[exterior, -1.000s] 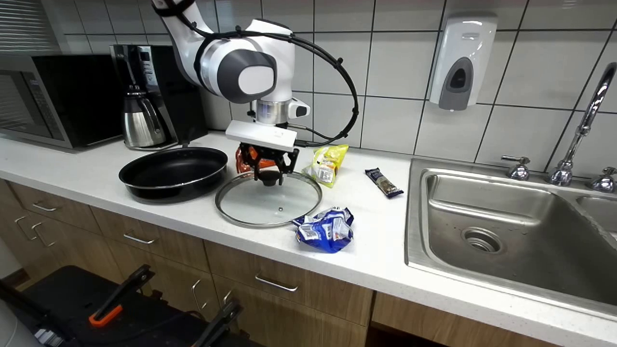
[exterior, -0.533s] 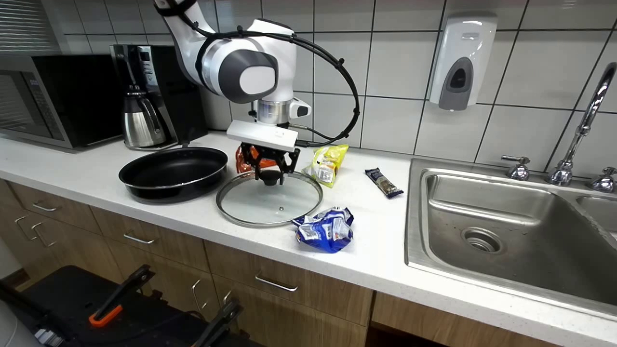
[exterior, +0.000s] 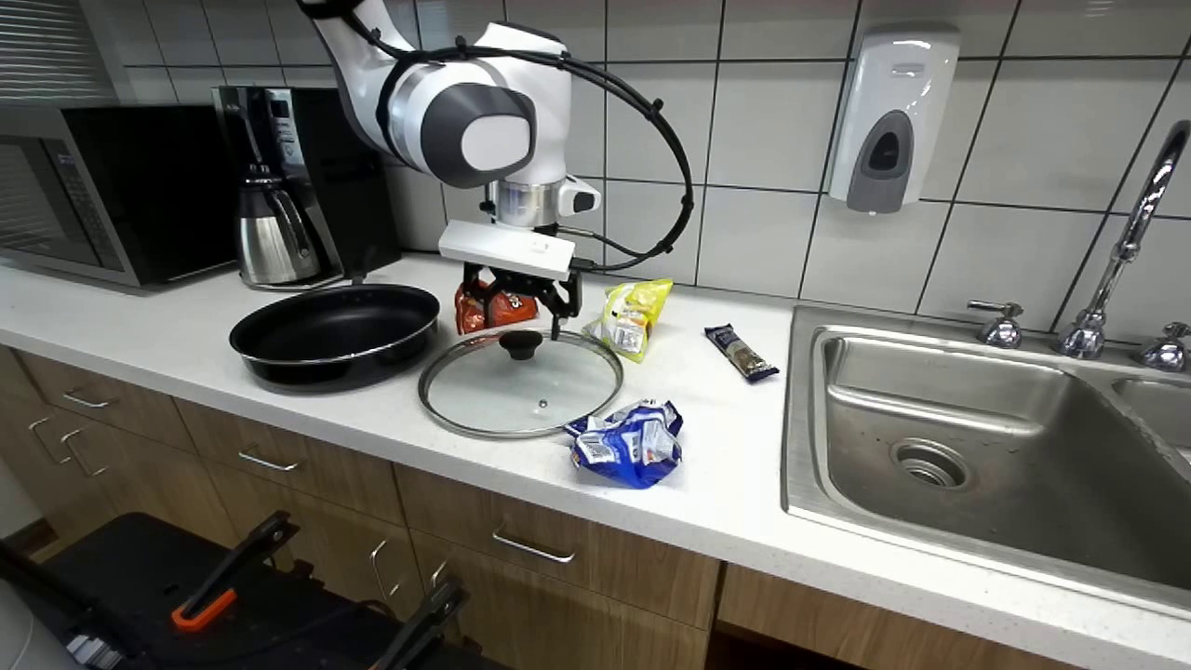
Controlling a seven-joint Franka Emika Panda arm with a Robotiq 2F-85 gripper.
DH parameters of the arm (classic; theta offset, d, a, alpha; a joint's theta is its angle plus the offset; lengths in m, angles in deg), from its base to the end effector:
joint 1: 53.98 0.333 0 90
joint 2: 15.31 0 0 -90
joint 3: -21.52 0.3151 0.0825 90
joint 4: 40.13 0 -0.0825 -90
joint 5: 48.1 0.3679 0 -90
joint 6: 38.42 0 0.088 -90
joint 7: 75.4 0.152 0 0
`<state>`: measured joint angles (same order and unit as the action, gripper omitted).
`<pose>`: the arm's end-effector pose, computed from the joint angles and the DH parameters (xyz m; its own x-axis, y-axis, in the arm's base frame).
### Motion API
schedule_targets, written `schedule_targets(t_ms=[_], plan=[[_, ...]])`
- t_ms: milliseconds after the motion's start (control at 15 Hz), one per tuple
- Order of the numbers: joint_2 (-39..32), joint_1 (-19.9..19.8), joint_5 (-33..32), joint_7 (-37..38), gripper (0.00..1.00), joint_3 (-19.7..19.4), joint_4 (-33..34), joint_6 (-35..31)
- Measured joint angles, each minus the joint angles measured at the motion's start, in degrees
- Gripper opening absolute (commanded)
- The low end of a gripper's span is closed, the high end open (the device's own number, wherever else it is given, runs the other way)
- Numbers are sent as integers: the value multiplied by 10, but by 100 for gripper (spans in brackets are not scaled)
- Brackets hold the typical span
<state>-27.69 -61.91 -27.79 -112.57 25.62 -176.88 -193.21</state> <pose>0.5081 -0.0381 0.2068 0.9537 0.2491 0.1685 0.2699 -0.9561 -0.1139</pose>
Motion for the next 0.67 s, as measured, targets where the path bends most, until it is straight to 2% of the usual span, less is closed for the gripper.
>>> schedule_targets(t_ms=[333,667], plan=[[30,0,-1,0,100,-2,-8,0],[84,0,-3,0,100,-15,-47,-2]])
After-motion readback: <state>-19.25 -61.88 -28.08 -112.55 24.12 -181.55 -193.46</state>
